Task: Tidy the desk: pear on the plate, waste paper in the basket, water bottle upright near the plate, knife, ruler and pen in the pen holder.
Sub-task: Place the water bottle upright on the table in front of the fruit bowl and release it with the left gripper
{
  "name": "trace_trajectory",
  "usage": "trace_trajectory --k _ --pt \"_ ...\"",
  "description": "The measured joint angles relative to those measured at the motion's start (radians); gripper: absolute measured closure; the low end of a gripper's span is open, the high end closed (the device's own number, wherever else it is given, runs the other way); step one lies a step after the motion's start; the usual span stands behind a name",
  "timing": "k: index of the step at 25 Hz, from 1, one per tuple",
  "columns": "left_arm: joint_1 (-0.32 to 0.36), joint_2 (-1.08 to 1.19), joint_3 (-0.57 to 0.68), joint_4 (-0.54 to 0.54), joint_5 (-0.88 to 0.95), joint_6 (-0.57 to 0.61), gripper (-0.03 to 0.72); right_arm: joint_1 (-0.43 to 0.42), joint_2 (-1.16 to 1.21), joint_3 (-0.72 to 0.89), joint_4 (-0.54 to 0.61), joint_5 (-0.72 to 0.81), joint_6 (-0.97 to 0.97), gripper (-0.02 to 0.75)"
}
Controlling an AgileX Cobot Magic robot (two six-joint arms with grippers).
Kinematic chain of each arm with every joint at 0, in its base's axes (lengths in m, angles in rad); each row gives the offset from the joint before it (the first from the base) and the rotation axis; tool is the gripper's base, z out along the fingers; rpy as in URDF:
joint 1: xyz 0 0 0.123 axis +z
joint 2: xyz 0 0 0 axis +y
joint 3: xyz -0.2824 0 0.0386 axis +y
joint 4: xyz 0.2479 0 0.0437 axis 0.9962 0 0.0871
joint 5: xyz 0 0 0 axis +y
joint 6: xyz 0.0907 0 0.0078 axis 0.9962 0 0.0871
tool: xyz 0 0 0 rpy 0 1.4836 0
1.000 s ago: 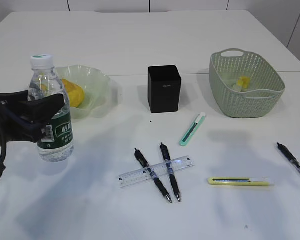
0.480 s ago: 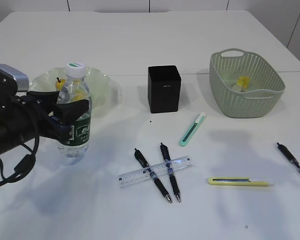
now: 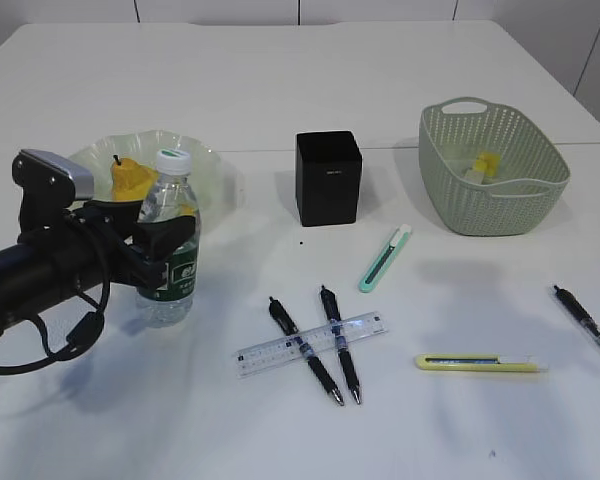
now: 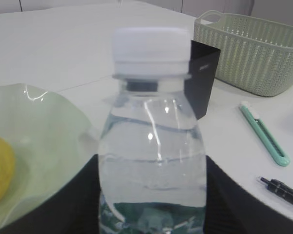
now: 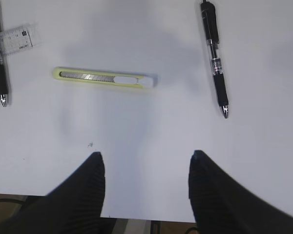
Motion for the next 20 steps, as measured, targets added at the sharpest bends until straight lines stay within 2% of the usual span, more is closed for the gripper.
trace_trajectory --k 13,20 --pt "0.0 0.145 -0.023 -0.02 -0.204 0.033 0.317 0.0 0.0 0.0 -0.036 -0.002 0.0 0.328" --pt "0.0 0.162 -0.028 -0.023 -0.208 0.035 0.286 0.0 0.0 0.0 -0.036 -0.008 0.0 0.328"
